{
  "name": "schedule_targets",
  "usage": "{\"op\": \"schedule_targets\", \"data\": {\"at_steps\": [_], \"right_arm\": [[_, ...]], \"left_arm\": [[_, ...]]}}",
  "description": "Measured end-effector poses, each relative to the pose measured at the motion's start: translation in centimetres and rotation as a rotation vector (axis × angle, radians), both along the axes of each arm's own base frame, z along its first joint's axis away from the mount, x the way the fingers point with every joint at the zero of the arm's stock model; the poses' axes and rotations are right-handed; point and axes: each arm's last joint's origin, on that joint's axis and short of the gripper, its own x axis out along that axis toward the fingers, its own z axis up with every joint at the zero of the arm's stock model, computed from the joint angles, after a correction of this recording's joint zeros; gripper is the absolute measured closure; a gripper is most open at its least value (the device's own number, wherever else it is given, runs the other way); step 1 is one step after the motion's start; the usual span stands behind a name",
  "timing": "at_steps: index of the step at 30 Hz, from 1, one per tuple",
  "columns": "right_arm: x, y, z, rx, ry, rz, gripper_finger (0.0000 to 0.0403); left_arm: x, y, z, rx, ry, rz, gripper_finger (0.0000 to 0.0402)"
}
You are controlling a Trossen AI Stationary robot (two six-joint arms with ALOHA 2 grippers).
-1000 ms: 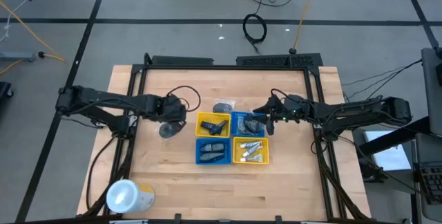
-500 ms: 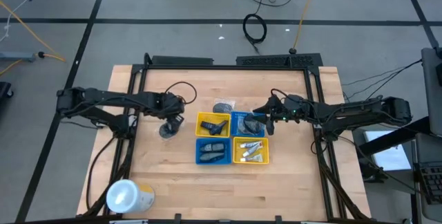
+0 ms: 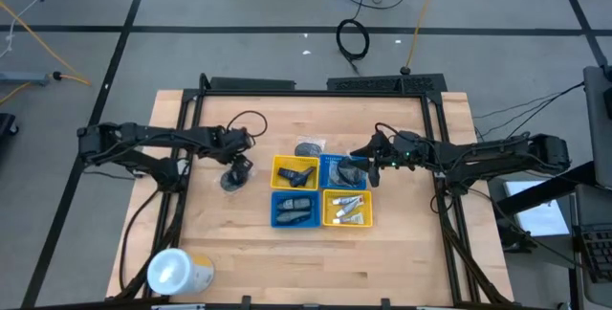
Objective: Pick & Place Travel size toiletries
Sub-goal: Put the black hairbrush into the right blue bin
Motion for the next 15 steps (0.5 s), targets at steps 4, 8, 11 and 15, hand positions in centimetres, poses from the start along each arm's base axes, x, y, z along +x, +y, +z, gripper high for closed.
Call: {"op": "schedule_targets", "data": {"at_steps": [4, 8, 11, 15], "right_arm": [[0.00, 0.00, 0.00, 0.000, 0.000, 0.000, 0.0250], [0.00, 0.00, -0.01, 0.000, 0.001, 0.000, 0.0250], [0.00, 0.00, -0.01, 0.000, 0.001, 0.000, 0.0250], [0.00, 0.01, -0.01, 0.000, 0.001, 0.000, 0.0250]], "left_arm": [[-0.09, 0.33, -0.40, -0.028, -0.036, -0.025, 0.0171], [-0.27, 0.62, -0.74, -0.056, -0.064, -0.030, 0.0181], [-0.40, 0.75, -0.92, -0.070, -0.078, -0.025, 0.0187], [-0.43, 0.81, -0.94, -0.072, -0.079, -0.033, 0.0195]]}}
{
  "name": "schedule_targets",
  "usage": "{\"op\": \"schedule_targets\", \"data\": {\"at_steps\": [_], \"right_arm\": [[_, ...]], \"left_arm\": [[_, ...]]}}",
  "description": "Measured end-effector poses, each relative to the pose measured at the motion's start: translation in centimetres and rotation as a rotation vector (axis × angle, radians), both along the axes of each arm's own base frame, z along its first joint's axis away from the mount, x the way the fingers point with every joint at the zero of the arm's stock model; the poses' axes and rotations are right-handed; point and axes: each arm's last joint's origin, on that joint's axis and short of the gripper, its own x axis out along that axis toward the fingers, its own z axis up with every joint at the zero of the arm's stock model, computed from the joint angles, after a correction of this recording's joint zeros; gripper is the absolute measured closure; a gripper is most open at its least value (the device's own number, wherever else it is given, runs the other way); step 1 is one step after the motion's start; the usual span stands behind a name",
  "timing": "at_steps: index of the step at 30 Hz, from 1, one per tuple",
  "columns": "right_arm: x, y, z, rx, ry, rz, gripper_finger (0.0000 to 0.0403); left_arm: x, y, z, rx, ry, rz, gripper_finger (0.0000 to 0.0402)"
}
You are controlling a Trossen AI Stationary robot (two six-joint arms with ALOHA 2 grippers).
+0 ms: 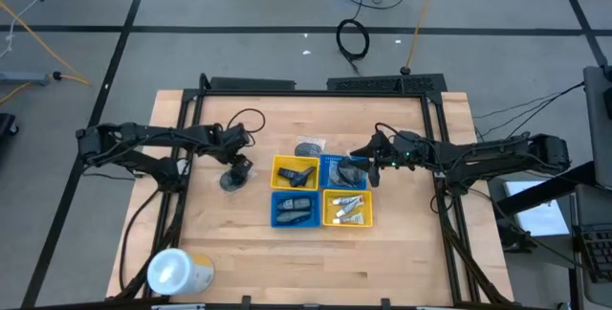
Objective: Pick & Place Travel size toiletries
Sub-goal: Put the black hairbrush into the right blue bin
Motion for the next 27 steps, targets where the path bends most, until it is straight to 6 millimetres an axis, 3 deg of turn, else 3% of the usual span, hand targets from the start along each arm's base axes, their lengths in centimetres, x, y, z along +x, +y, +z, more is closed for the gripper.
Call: {"op": "schedule_targets", "data": {"at_steps": [7, 15, 27], "right_arm": [[0.00, 0.00, 0.00, 0.000, 0.000, 0.000, 0.0250], [0.00, 0.00, 0.00, 0.000, 0.000, 0.000, 0.0250], [0.00, 0.00, 0.00, 0.000, 0.000, 0.000, 0.0250]], "left_arm": [[0.07, -0.08, -0.01, -0.028, -0.018, -0.017, 0.0238], [0.06, -0.12, -0.04, -0.039, -0.019, -0.020, 0.0385], [0.02, -0.32, 0.16, -0.093, -0.049, -0.006, 0.0401]]}}
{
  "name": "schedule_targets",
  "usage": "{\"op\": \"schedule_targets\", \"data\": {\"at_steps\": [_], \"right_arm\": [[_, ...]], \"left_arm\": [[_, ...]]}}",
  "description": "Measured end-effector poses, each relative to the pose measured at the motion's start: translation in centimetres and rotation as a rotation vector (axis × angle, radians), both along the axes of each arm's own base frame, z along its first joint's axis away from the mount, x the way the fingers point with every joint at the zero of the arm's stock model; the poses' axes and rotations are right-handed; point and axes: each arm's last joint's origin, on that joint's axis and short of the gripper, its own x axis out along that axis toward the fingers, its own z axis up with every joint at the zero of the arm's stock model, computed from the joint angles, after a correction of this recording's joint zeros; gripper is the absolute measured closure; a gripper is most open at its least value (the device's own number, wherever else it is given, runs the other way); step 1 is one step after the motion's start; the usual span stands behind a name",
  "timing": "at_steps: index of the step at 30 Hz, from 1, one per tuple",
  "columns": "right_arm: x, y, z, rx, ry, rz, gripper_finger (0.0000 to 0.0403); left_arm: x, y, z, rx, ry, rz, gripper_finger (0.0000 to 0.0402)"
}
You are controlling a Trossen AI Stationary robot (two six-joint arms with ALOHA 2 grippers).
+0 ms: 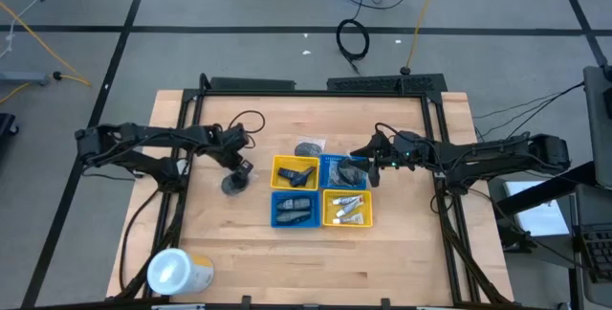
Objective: Pick & Place Travel size toiletries
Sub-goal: Put the black hairbrush into the right blue bin
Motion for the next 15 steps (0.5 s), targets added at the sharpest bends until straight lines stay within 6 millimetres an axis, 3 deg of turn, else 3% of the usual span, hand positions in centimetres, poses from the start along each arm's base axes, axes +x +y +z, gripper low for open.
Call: {"op": "schedule_targets", "data": {"at_steps": [8, 15], "right_arm": [[0.0, 0.0, 0.0, -0.001, 0.000, -0.001, 0.0250], [0.0, 0.0, 0.0, -0.003, 0.001, -0.002, 0.0250]], "left_arm": [[0.1, 0.1, 2.8, 0.038, -0.046, 0.001, 0.0402], [0.1, -0.5, 7.2, 0.117, -0.235, -0.027, 0.0402]]}}
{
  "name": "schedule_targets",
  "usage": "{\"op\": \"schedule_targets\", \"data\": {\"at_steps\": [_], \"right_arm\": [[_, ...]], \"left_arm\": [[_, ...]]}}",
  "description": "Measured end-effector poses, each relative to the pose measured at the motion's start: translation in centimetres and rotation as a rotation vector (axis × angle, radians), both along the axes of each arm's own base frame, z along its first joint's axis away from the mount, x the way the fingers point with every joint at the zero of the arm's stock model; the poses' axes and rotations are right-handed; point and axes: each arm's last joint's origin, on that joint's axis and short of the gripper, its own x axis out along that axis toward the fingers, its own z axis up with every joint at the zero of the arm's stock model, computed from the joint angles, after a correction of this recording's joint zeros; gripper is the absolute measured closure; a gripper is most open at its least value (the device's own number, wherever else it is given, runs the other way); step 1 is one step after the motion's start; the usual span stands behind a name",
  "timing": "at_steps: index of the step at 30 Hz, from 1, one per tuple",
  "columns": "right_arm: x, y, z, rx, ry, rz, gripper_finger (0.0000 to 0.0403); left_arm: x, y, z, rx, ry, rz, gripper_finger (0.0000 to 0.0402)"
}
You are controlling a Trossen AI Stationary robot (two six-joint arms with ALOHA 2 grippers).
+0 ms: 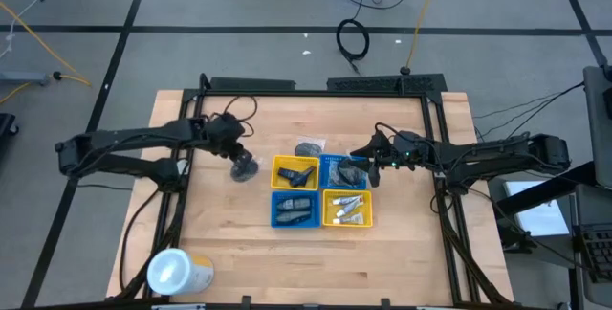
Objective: Pick & Place Travel size toiletries
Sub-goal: Put the black hairbrush into the right blue bin
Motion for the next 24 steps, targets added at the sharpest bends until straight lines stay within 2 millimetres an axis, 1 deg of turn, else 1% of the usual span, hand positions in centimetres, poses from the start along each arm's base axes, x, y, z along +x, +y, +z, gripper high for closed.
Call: {"op": "schedule_targets", "data": {"at_steps": [10, 16, 19, 24], "right_arm": [[0.0, 0.0, 0.0, -0.001, -0.001, 0.000, 0.0250], [0.0, 0.0, 0.0, -0.001, -0.002, 0.000, 0.0250], [0.1, 0.0, 0.2, -0.004, -0.018, -0.001, 0.0250], [0.3, 0.3, 0.9, -0.017, -0.095, 0.018, 0.0250]], "left_arm": [[0.0, -2.5, 6.7, 0.127, -0.269, -0.081, 0.0402], [1.1, -4.0, 10.1, 0.217, -0.475, -0.180, 0.0402], [2.0, -4.6, 10.9, 0.255, -0.569, -0.228, 0.0402], [3.8, -4.9, 11.0, 0.309, -0.625, -0.263, 0.0402]]}}
